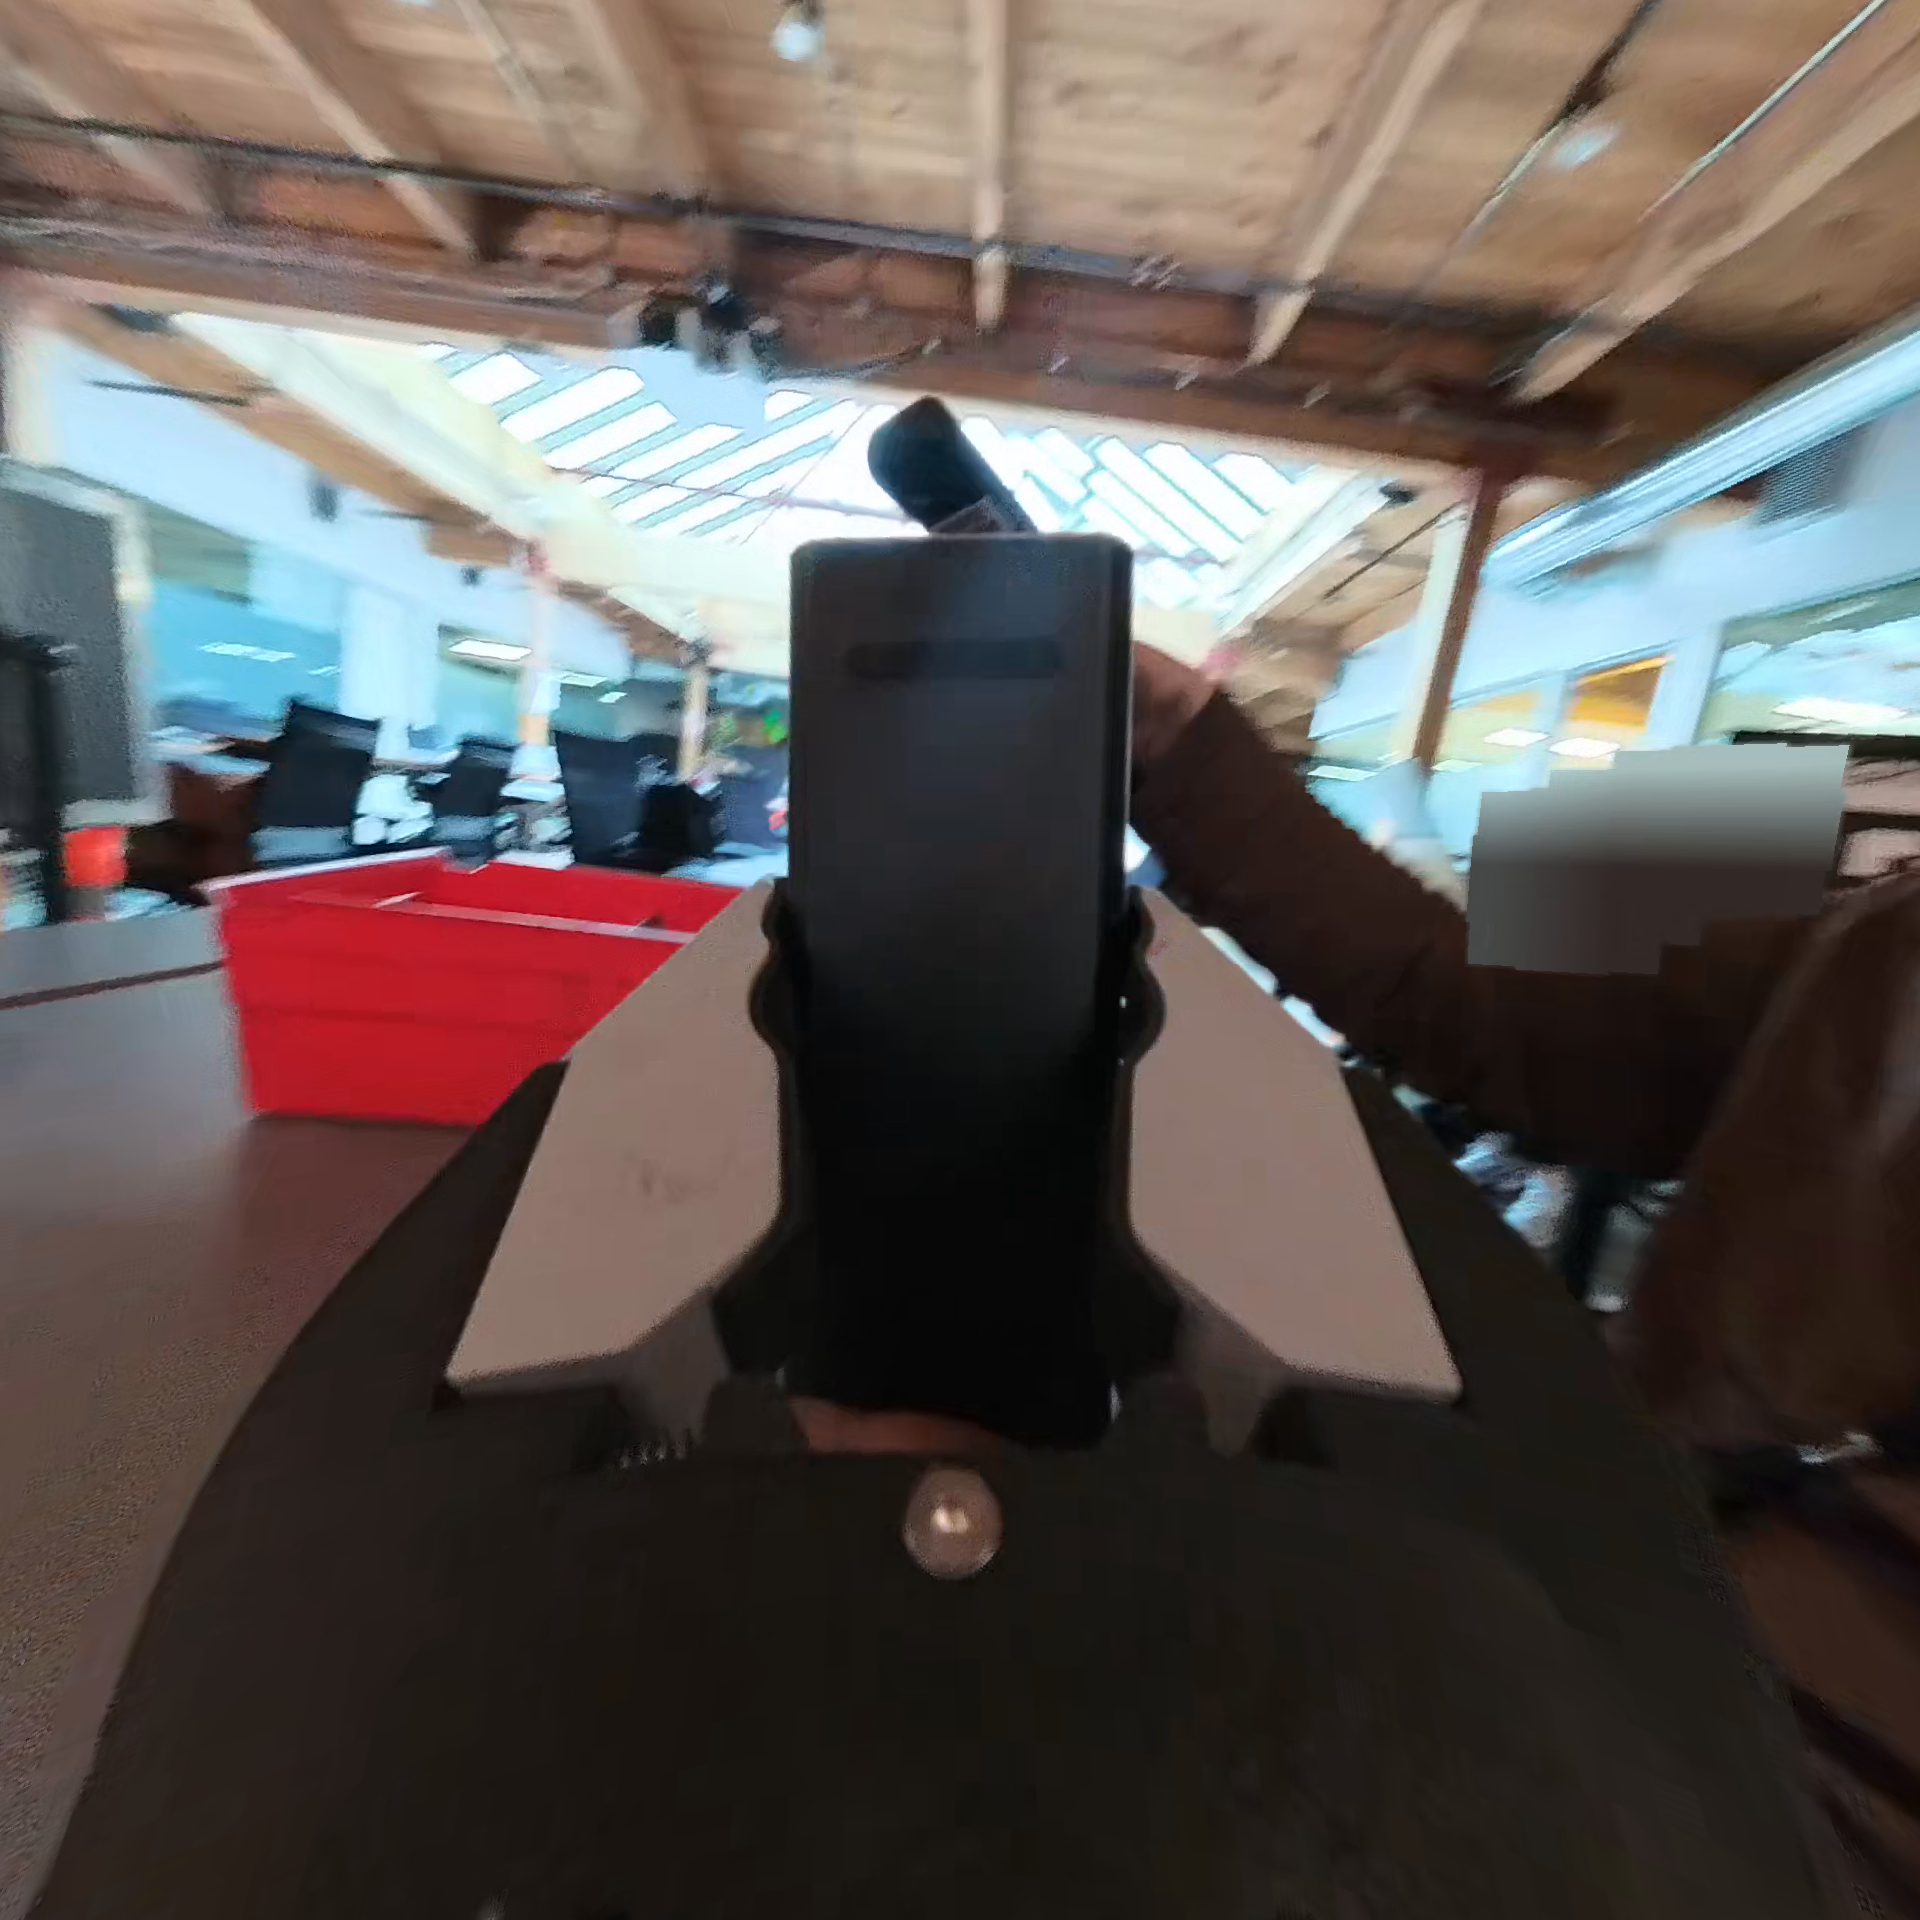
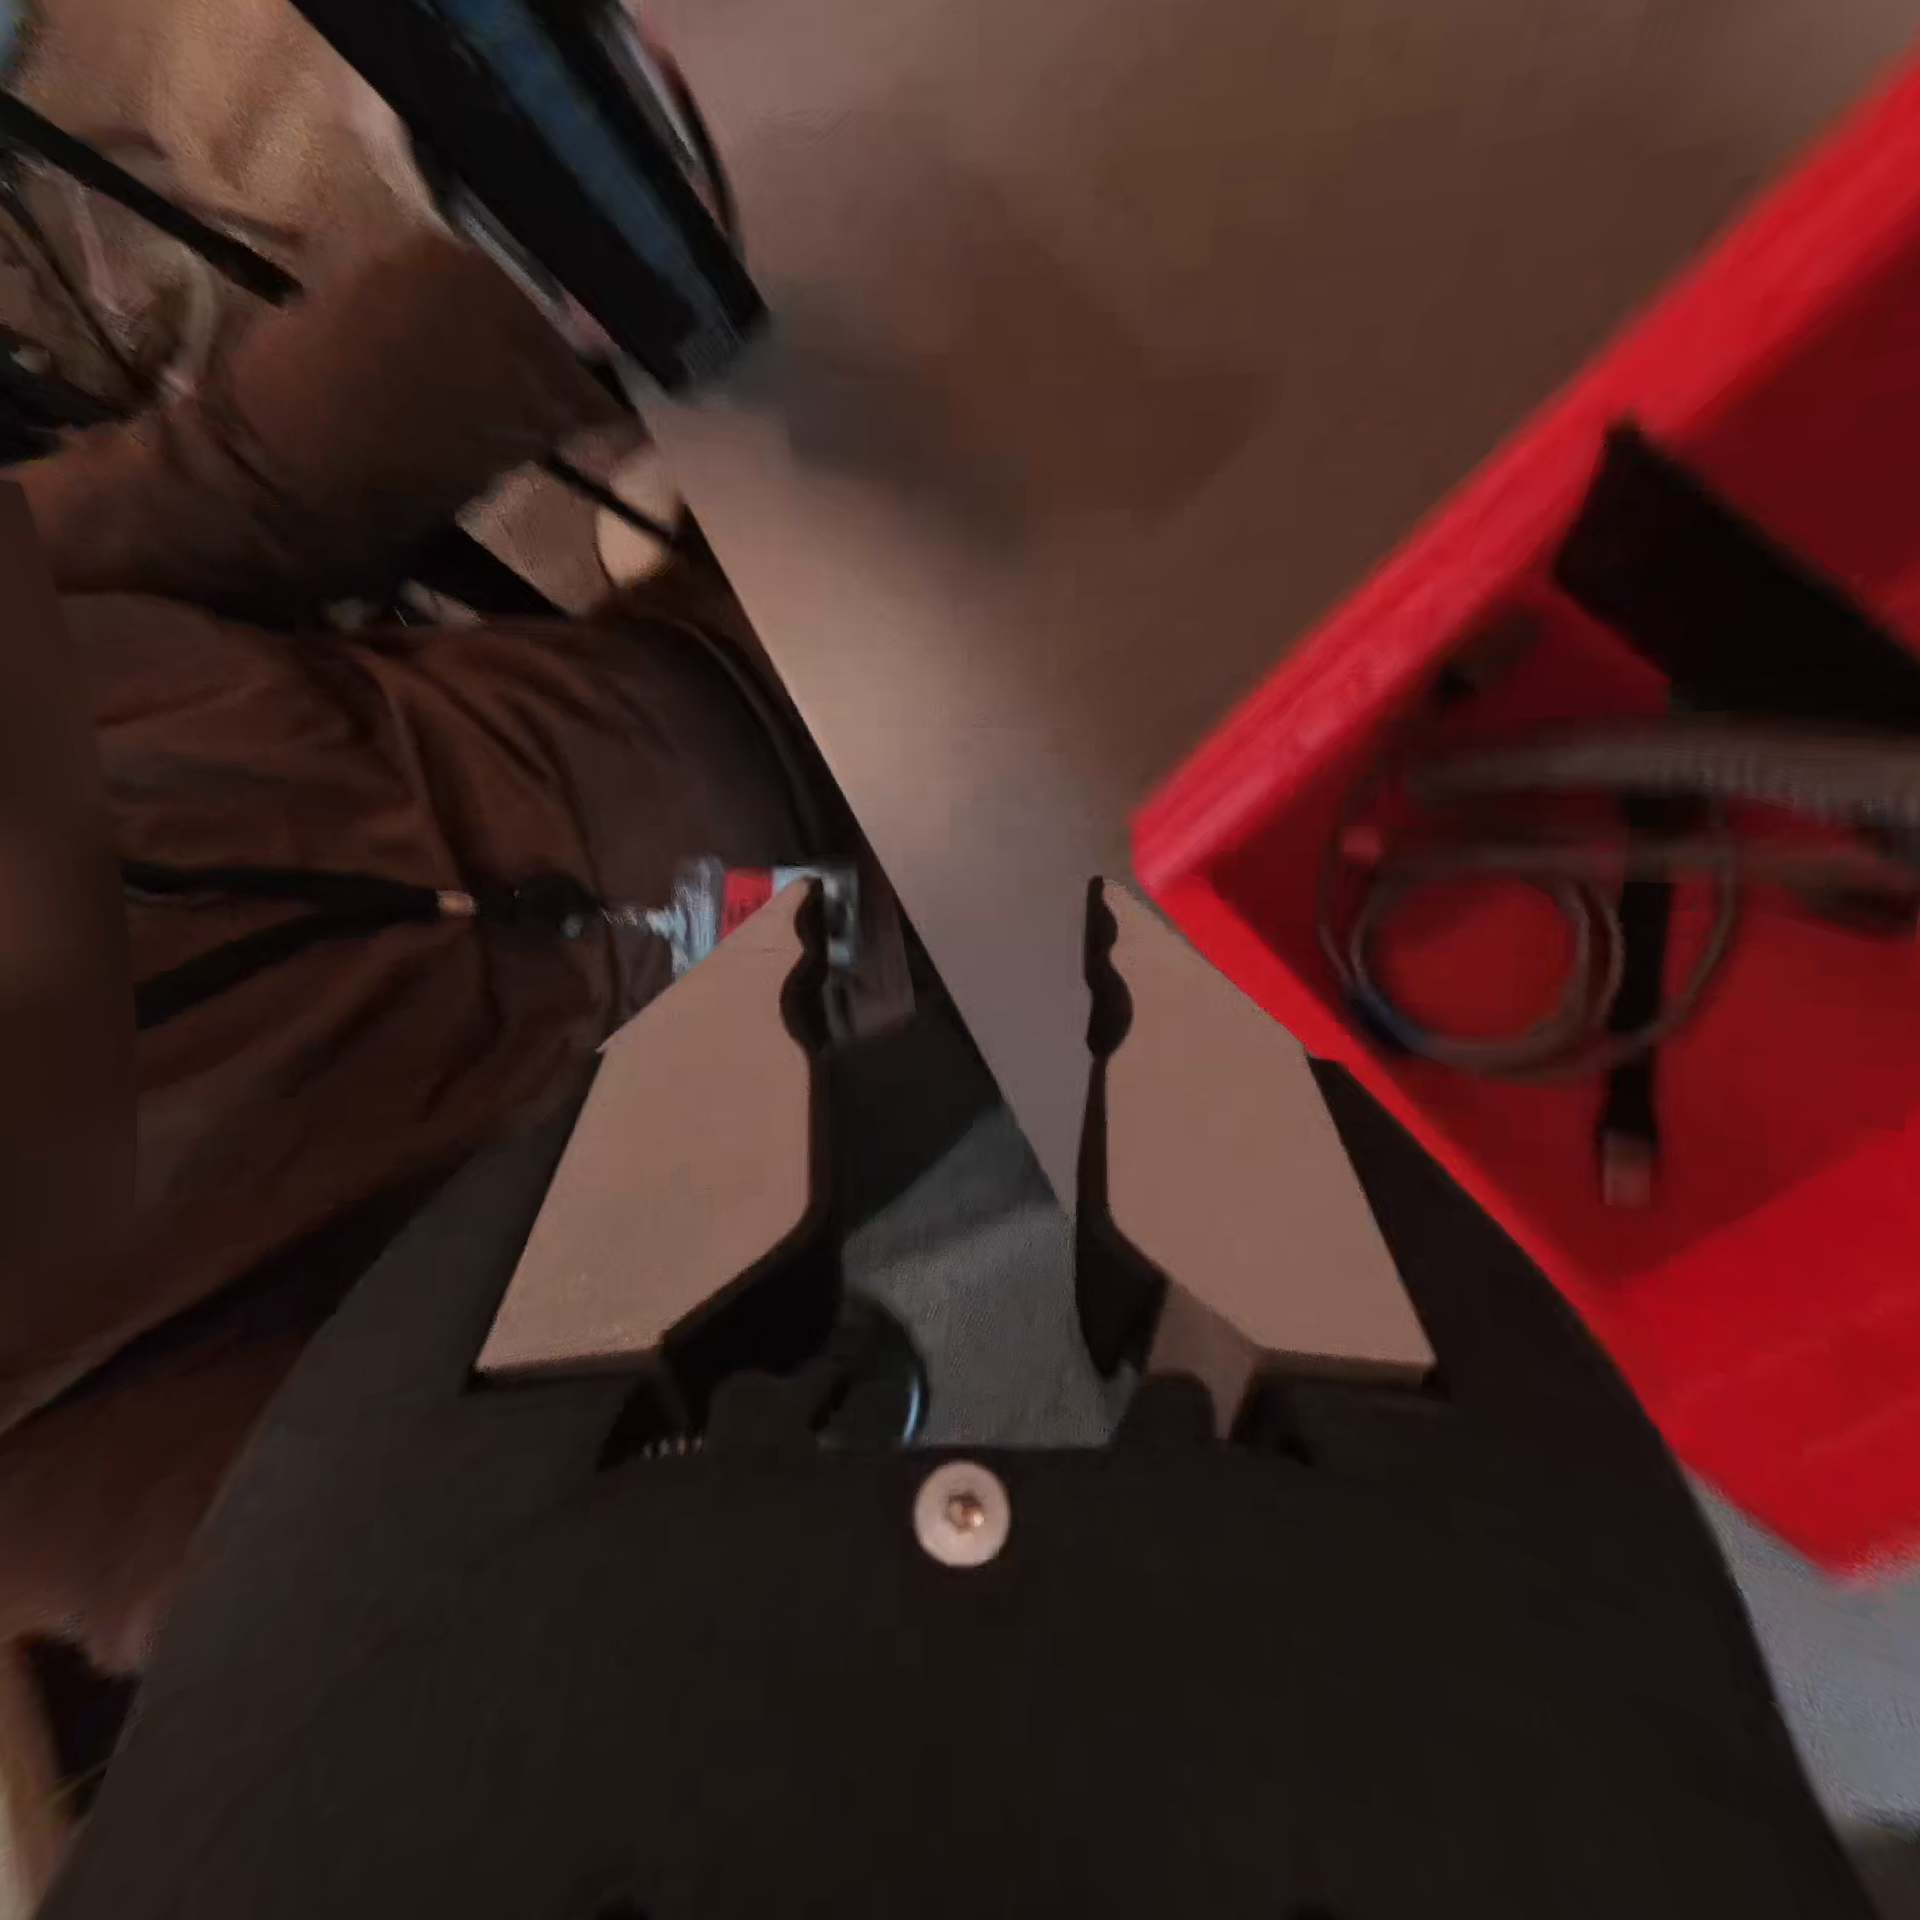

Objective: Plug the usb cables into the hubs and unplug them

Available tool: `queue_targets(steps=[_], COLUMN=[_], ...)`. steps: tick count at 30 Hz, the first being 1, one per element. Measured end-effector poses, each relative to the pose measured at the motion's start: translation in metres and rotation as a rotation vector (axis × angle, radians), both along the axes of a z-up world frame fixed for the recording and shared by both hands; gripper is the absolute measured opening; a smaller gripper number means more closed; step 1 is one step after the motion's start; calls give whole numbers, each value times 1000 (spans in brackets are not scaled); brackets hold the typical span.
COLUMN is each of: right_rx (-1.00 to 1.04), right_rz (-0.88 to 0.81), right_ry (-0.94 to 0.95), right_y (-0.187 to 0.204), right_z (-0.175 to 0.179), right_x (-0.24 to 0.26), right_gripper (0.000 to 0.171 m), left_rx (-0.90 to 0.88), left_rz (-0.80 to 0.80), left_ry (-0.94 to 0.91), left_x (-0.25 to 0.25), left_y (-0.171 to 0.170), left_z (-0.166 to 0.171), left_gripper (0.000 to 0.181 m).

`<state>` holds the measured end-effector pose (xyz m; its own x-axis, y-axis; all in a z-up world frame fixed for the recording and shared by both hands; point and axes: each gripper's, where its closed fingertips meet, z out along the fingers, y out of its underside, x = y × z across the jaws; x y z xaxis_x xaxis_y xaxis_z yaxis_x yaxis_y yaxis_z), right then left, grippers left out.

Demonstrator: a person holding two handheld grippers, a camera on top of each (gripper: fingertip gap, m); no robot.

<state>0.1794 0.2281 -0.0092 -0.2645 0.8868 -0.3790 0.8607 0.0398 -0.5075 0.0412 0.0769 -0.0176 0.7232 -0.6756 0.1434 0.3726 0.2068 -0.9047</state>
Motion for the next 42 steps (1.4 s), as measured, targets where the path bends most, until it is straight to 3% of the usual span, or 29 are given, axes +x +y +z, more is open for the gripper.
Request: queue_targets(steps=[3, 5, 10, 16, 20, 24, 26, 29, 33, 36, 38, 42], right_rx=[-72, -19, 27, -10, -134, -59, 30, 105, 115, 69, 104, 58], right_rz=[147, 203, 209, 109, 185, 147, 133, 144, 132, 132, 130, 126], right_ry=[236, 321, 500, 629, 667, 669, 647, 665, 732, 708, 670, 635], right_y=[-69, -106, -164, -163, -175, -164, -157, -156, -156, -160, -157, -152], right_z=[18, 2, -47, -62, -68, -80, -86, -85, -81, -91, -103, -107], right_x=[-21, -39, -96, -144, -145, -147, -146, -142, -146, -150, -154, -152], right_gripper=[71, 85, 85, 94, 73, 67, 57, 52, 53, 72, 61, 58], left_rx=[74, 117, 93, 41, 32, -63, -75, -40, -41, -96, -143, -209], left_rz=[-100, -163, -126, -115, -158, -100, 0, -57, -34, -33, -79, -55], left_ry=[-113, -188, -237, -120, -100, -46, 45, 89, 53, 38, 29, 81], left_x=[4, 5, 3, 20, 23, 19, 15, 25, 20, 15, 18, 18], left_y=[-8, -12, 6, 16, 16, 31, 38, 30, 34, 43, 46, 55], left_z=[19, 30, 33, 21, 16, -2, -9, -5, 1, -1, -3, -9], left_gripper=[62, 62, 62, 62, 62, 63, 63, 62, 61, 61, 61, 61])
